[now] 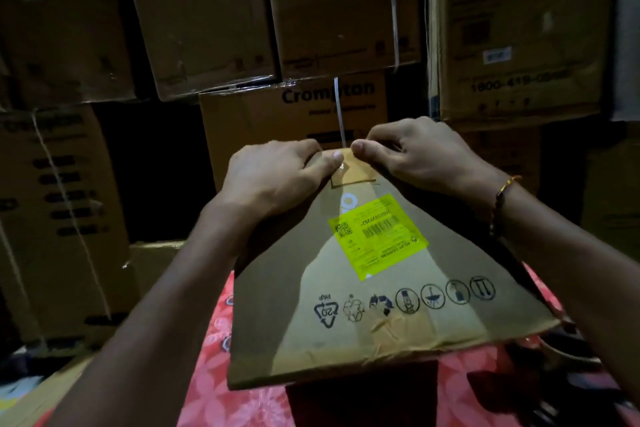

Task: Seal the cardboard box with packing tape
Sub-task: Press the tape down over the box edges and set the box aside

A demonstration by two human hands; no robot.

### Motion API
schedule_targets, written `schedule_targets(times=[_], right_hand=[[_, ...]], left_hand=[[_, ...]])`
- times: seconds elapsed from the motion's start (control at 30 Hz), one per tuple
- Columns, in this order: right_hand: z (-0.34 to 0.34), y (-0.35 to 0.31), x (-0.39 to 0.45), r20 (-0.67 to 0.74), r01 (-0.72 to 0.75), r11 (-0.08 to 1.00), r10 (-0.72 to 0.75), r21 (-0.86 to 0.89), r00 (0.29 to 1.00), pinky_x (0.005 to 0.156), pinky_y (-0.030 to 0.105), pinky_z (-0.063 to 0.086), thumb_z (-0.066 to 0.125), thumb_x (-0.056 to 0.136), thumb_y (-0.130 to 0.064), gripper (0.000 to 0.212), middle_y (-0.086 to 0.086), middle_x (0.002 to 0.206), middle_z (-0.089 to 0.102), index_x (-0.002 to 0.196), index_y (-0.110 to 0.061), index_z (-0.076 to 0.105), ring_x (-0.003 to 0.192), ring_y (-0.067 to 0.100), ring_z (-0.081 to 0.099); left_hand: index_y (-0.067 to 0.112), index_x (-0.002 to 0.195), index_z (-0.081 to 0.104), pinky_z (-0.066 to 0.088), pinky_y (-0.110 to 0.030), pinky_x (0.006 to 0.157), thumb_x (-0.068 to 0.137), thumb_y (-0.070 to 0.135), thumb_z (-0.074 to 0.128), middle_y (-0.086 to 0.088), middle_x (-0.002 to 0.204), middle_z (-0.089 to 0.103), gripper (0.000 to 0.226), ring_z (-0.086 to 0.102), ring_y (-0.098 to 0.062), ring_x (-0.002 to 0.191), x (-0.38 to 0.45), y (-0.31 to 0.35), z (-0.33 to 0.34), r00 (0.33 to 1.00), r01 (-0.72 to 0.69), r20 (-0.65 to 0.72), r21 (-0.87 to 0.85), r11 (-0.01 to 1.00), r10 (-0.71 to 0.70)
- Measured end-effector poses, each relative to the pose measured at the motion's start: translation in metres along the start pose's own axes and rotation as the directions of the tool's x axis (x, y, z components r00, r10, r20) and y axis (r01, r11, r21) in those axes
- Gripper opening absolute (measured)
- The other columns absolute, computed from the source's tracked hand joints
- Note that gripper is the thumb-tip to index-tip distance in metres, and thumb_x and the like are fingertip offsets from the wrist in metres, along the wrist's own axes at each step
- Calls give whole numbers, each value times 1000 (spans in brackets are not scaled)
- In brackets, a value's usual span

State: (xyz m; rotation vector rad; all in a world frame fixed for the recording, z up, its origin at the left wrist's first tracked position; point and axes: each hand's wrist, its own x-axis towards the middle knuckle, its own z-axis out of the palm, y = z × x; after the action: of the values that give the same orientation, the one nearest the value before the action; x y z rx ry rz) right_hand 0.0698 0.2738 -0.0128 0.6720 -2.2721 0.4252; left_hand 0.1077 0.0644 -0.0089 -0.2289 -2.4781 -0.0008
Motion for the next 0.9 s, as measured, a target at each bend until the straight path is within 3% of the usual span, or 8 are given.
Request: schedule_targets(times=[0.13,0.3,0.4,0.57,0.77,0.9], right_hand=[[-18,-20,-44,-46,33,998,-35,-55,998,66,32,49,37,96,-62,47,0,90,72,107,-29,68,82,21,66],[-18,-49,-85,-98,75,953,-109,-294,989,80,41,37,16,101,-56,48,-3,85,64,89,-29,53,90,27,59],[-16,-58,-99,-131,41,944,-88,-328,987,82,42,38,13,100,-57,55,-3,94,69,98,-27,59,93,25,59],[-9,-61,-127,-72,40,945,-67,-325,995,86,42,41,13,97,-58,58,-6,106,68,113,-29,61,100,22,57],[32,-58,-158,-26,61,904,-80,-423,996,79,45,42,29,99,-53,48,-1,102,70,103,-22,66,93,28,60],[45,-53,-165,-41,45,932,-64,-360,997,79,44,42,32,99,-50,45,-3,105,71,104,-23,68,97,28,61]], left_hand=[[33,108,62,28,-36,75,100,64,23,8,103,67,50,62,-21,100,-44,13,-8,983,-95,-158,20,995,96],[31,101,63,26,-36,76,103,55,23,6,100,67,46,62,-22,100,-82,14,-3,958,-62,-278,19,998,65],[32,104,62,30,-39,79,103,55,22,6,102,68,47,61,-22,101,-99,16,-3,962,-52,-269,16,999,54],[37,111,60,34,-41,84,101,58,17,10,107,69,49,61,-19,103,-122,18,9,968,-64,-244,12,998,65],[32,124,61,40,-42,87,98,59,22,9,124,66,54,60,-21,113,-156,13,61,975,-98,-200,4,995,96],[29,131,60,40,-43,94,98,56,30,8,133,64,52,58,-20,123,-163,10,76,975,-101,-203,-20,995,95]])
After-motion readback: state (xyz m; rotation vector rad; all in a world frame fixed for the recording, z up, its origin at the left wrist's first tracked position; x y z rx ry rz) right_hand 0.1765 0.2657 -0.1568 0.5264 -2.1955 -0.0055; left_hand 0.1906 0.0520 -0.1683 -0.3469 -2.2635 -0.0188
